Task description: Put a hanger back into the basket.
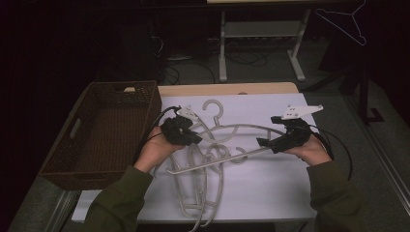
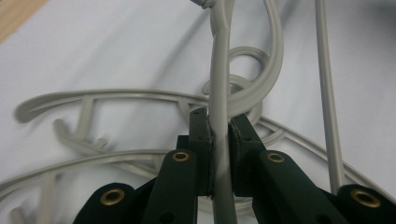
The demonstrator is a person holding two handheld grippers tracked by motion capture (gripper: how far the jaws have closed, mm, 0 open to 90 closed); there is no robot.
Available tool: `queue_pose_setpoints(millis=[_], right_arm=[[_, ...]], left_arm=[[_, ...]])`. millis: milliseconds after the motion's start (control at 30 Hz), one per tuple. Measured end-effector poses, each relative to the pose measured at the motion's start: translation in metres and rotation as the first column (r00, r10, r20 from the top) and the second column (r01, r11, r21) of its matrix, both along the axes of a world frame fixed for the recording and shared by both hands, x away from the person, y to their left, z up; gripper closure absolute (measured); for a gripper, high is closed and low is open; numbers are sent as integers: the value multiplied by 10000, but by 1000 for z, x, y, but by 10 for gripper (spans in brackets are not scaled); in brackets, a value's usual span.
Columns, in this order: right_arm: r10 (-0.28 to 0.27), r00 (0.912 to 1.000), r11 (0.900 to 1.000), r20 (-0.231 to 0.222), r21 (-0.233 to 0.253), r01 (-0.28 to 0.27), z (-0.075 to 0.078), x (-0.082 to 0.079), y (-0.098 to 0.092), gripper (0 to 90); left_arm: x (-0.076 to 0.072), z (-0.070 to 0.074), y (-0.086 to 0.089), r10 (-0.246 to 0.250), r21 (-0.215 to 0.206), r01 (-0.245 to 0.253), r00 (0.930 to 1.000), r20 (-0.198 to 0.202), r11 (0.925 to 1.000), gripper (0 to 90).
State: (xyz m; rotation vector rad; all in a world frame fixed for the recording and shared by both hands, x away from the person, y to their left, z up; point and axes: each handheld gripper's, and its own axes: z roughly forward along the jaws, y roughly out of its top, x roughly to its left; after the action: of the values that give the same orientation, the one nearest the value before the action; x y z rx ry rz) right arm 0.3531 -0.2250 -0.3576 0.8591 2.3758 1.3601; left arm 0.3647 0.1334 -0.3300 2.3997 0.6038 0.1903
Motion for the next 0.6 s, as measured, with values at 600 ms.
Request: queue_pose_setpoints(millis=[600], right_arm=[[-785, 9968, 9961, -121, 397, 789, -13, -12, -17, 0]], left_arm=[[7, 47, 55, 1245, -392, -1224, 9906, 562, 9917, 819]])
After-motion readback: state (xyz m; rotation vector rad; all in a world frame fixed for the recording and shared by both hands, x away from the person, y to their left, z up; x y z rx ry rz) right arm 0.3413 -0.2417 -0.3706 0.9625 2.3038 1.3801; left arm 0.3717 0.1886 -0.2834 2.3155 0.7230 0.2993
